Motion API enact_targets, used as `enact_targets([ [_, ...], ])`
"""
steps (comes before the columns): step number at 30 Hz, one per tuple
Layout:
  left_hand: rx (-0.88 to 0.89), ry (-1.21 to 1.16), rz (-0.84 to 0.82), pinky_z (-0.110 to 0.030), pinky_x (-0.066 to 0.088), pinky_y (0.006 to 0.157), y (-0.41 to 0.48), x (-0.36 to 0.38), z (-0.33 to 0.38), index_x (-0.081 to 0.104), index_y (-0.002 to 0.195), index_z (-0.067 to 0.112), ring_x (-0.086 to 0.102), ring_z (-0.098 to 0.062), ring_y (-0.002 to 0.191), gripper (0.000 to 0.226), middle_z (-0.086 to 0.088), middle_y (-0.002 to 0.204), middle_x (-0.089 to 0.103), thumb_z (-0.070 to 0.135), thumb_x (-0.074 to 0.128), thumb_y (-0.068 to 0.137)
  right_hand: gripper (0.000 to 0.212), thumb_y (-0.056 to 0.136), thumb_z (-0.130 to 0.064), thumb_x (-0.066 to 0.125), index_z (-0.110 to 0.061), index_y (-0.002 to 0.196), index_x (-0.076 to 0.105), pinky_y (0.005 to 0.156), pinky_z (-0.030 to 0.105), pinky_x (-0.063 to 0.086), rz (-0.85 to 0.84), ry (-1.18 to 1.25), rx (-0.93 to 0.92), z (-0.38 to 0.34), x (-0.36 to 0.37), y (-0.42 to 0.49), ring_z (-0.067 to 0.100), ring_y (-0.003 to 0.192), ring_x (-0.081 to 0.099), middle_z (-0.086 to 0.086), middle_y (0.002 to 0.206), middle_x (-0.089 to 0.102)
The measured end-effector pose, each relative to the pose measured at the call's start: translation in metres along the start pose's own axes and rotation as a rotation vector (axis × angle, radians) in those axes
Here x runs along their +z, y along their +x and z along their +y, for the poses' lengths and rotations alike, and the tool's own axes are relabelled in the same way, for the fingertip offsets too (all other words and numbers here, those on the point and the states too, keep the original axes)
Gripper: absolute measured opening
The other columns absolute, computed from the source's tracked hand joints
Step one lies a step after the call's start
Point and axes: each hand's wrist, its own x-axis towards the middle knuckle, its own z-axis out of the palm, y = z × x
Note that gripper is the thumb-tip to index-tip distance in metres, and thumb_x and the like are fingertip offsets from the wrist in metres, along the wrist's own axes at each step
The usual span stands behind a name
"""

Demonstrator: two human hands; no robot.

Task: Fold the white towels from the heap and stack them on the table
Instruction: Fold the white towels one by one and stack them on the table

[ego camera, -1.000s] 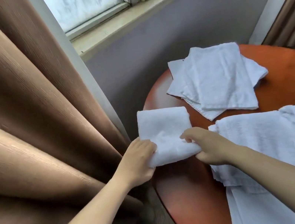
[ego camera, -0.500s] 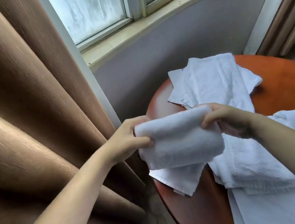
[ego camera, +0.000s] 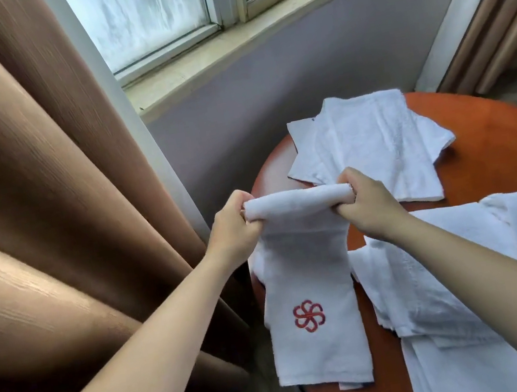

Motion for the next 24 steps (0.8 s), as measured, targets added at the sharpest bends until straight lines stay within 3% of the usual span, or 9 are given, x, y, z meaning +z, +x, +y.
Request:
enact_targets([
  [4, 0.44, 0.375, -0.126, -0.025, 0.033, 0.058, -0.019, -0.003, -0.024, 0.045, 0.08, 0.018, 0.051, -0.022, 0.07, 0.029, 0.0, 0.078, 0.054, 0.008, 0.068, 0.065, 0.019, 0.069, -0.003, 0.055, -0.014, 0.082, 0.048, 0.059, 0.038, 0.044, -0.109, -0.218, -0.342, 0.026, 0.012, -0.022, 0.023, 0.073, 0.051, 0.001, 0.082, 0.055],
  [7, 0.779, 0.531, -0.245, -0.027, 0.031, 0.06, -0.039, -0.005, -0.042, 0.039, 0.076, 0.018, 0.041, -0.019, 0.069, 0.03, 0.0, 0.075, 0.048, 0.014, 0.064, 0.059, 0.027, 0.055, -0.009, 0.052, -0.02, 0.075, 0.037, 0.054, 0.033, 0.035, -0.303, -0.378, -0.64, 0.045, 0.025, -0.042, 0.016, 0.07, 0.037, -0.002, 0.08, 0.043],
  [13, 1.103, 0.59, -0.501, -0.031, 0.032, 0.063, -0.086, 0.007, -0.074, 0.034, 0.077, 0.019, 0.043, -0.022, 0.067, 0.039, -0.001, 0.074, 0.046, 0.035, 0.068, 0.066, 0.039, 0.055, -0.026, 0.057, -0.028, 0.077, 0.026, 0.062, 0.024, 0.023, -0.554, -0.569, -0.859, 0.064, 0.044, -0.077, 0.016, 0.071, 0.039, -0.006, 0.079, 0.042],
  [15, 1.083, 0.571, -0.615, -0.031, 0.031, 0.066, -0.09, 0.01, -0.081, 0.042, 0.075, 0.016, 0.043, -0.022, 0.069, 0.042, -0.001, 0.076, 0.048, 0.051, 0.066, 0.075, 0.032, 0.067, -0.046, 0.058, -0.026, 0.074, 0.034, 0.064, 0.025, 0.024, -0.661, -0.588, -0.885, 0.067, 0.047, -0.08, 0.015, 0.075, 0.04, -0.007, 0.078, 0.04],
  [17, 0.996, 0.503, -0.631, -0.031, 0.034, 0.063, -0.089, 0.011, -0.079, 0.048, 0.067, 0.015, 0.043, -0.02, 0.067, 0.05, -0.001, 0.071, 0.05, 0.061, 0.056, 0.081, 0.046, 0.076, -0.067, 0.051, -0.022, 0.066, 0.05, 0.066, 0.027, 0.033, -0.725, -0.553, -0.779, 0.06, 0.047, -0.077, 0.013, 0.077, 0.042, -0.008, 0.075, 0.044],
  [18, 0.943, 0.479, -0.561, -0.032, 0.037, 0.06, -0.087, 0.013, -0.074, 0.049, 0.062, 0.015, 0.045, -0.02, 0.064, 0.05, 0.0, 0.067, 0.051, 0.06, 0.054, 0.083, 0.052, 0.078, -0.07, 0.047, -0.02, 0.063, 0.055, 0.066, 0.03, 0.038, -0.692, -0.524, -0.711, 0.055, 0.048, -0.073, 0.012, 0.074, 0.043, -0.007, 0.073, 0.048],
  [20, 0.824, 0.455, -0.302, -0.03, 0.041, 0.061, -0.076, 0.019, -0.065, 0.056, 0.063, 0.016, 0.052, -0.02, 0.066, 0.041, 0.002, 0.067, 0.055, 0.052, 0.055, 0.083, 0.044, 0.077, -0.061, 0.051, -0.02, 0.065, 0.061, 0.065, 0.035, 0.045, -0.413, -0.417, -0.644, 0.045, 0.051, -0.059, 0.014, 0.072, 0.049, -0.007, 0.072, 0.056],
  [22, 0.584, 0.496, -0.086, -0.031, 0.042, 0.081, -0.055, 0.025, -0.055, 0.066, 0.09, 0.015, 0.06, -0.024, 0.092, 0.042, -0.002, 0.097, 0.065, 0.054, 0.058, 0.074, 0.037, 0.071, -0.046, 0.064, -0.018, 0.096, 0.065, 0.081, 0.042, 0.049, -0.227, -0.311, -0.465, 0.037, 0.057, -0.041, 0.021, 0.094, 0.055, -0.002, 0.1, 0.061],
  [24, 0.206, 0.579, -0.275, -0.04, 0.034, 0.106, -0.034, 0.026, -0.044, 0.05, 0.134, 0.016, 0.047, -0.026, 0.127, 0.084, -0.004, 0.137, 0.052, 0.064, 0.061, 0.066, 0.077, 0.068, -0.038, 0.077, -0.017, 0.136, 0.046, 0.105, 0.038, 0.038, -0.413, -0.306, -0.145, 0.031, 0.061, -0.025, 0.022, 0.127, 0.044, 0.0, 0.136, 0.047],
])
